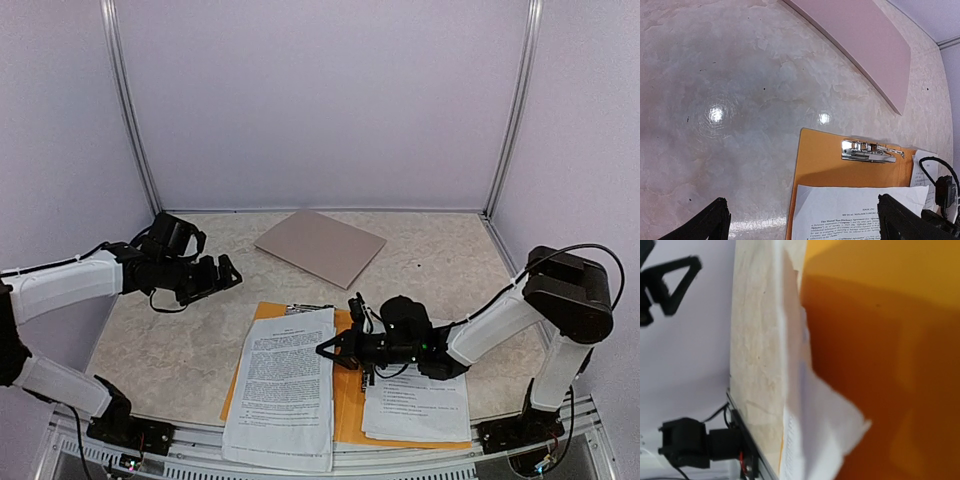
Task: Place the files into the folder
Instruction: Place the file in the spring clip on the folder.
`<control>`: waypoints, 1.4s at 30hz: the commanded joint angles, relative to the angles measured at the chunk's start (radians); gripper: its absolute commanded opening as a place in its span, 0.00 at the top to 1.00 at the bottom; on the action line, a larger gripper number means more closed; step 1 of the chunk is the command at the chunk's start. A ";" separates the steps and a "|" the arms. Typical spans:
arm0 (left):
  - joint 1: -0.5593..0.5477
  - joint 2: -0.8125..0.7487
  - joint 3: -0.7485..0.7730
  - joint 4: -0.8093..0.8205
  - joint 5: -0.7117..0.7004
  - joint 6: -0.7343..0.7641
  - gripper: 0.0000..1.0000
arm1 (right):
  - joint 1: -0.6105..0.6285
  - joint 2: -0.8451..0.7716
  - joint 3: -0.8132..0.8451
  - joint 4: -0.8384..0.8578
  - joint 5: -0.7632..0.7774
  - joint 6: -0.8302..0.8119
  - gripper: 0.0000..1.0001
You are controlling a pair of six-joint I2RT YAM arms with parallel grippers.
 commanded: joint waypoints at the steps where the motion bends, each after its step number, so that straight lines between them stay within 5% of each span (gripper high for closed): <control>1: -0.010 -0.045 -0.018 -0.025 -0.016 -0.004 0.01 | 0.011 0.047 -0.040 0.115 0.050 0.115 1.00; 7: -0.012 -0.064 -0.013 -0.034 -0.013 -0.001 0.01 | 0.010 0.091 -0.039 0.154 0.068 0.184 1.00; 17: -0.012 -0.051 0.008 -0.026 -0.007 0.000 0.01 | -0.010 0.050 -0.033 -0.009 0.118 0.209 1.00; 27: -0.012 -0.036 0.010 -0.003 -0.003 0.000 0.01 | -0.058 0.002 0.078 -0.300 0.125 0.085 0.94; 42: -0.012 0.007 0.025 0.015 0.006 0.006 0.01 | -0.093 -0.010 0.096 -0.381 0.157 0.025 0.92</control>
